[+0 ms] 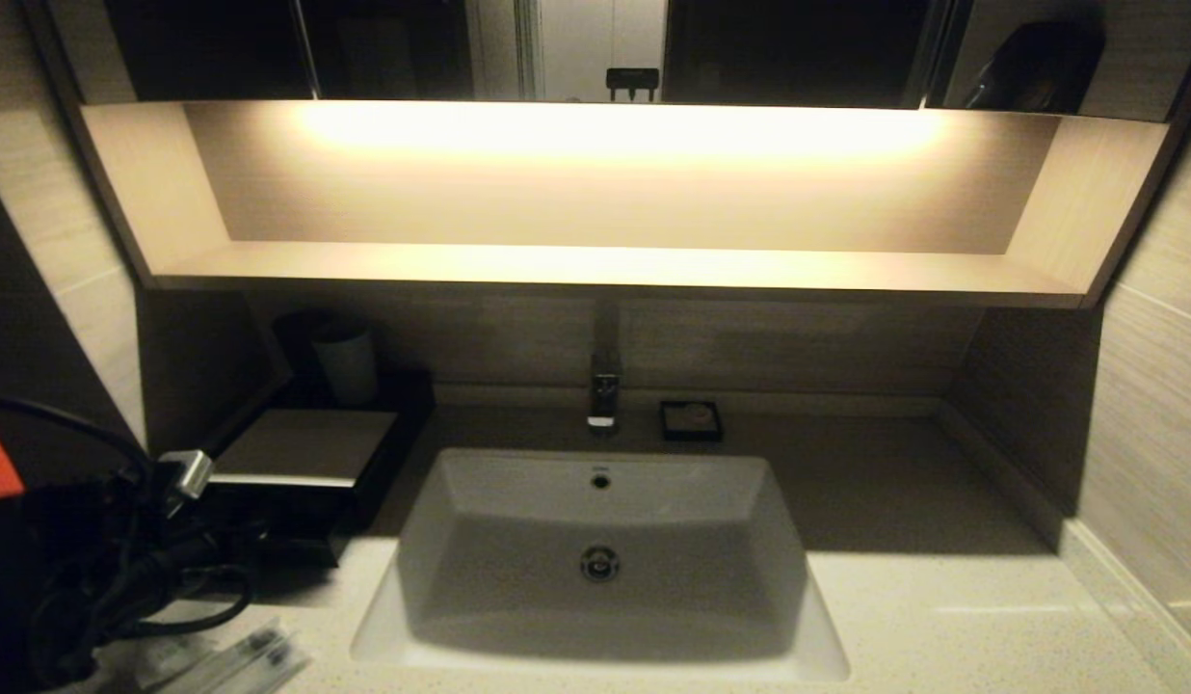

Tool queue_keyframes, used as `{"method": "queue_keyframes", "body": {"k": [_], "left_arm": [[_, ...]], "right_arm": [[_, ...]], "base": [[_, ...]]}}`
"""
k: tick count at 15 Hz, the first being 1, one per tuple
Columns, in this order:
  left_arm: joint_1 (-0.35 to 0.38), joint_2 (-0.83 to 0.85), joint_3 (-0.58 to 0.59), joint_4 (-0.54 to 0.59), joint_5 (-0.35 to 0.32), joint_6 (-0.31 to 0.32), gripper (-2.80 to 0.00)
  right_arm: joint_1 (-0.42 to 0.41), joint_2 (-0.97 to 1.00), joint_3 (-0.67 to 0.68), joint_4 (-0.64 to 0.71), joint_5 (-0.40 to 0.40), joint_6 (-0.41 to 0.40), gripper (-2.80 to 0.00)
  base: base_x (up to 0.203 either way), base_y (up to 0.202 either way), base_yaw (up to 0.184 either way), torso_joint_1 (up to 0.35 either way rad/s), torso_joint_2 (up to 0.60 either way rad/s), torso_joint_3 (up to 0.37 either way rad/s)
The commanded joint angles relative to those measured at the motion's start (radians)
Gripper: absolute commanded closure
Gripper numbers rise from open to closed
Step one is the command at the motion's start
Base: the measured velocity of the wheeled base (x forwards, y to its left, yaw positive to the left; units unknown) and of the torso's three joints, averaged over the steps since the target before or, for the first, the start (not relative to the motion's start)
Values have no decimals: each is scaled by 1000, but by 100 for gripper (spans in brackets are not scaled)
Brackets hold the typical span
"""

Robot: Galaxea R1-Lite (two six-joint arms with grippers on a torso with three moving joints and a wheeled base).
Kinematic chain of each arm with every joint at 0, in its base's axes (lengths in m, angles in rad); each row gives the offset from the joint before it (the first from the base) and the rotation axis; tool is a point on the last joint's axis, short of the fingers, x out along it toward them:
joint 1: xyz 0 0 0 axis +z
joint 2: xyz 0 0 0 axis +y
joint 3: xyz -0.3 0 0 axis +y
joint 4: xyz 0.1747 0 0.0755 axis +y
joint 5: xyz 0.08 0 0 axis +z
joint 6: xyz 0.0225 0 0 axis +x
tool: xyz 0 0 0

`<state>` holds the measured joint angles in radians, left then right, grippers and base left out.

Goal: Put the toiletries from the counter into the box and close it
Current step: Open the drawer

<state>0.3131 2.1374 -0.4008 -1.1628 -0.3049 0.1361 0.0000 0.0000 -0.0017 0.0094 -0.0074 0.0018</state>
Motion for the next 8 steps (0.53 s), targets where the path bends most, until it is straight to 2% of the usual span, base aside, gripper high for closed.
{"method": "queue_keyframes", "body": {"k": [1, 8], "left_arm": [[1, -7, 13, -12, -2, 7, 0], [1, -27, 56, -15, -2, 11, 0]], "right_arm": [[0, 0, 0, 0, 0, 0, 0], [0, 0, 0, 0, 0, 0, 0]], "base": [[0, 0, 0, 0, 0, 0], [0, 0, 0, 0, 0, 0]]}}
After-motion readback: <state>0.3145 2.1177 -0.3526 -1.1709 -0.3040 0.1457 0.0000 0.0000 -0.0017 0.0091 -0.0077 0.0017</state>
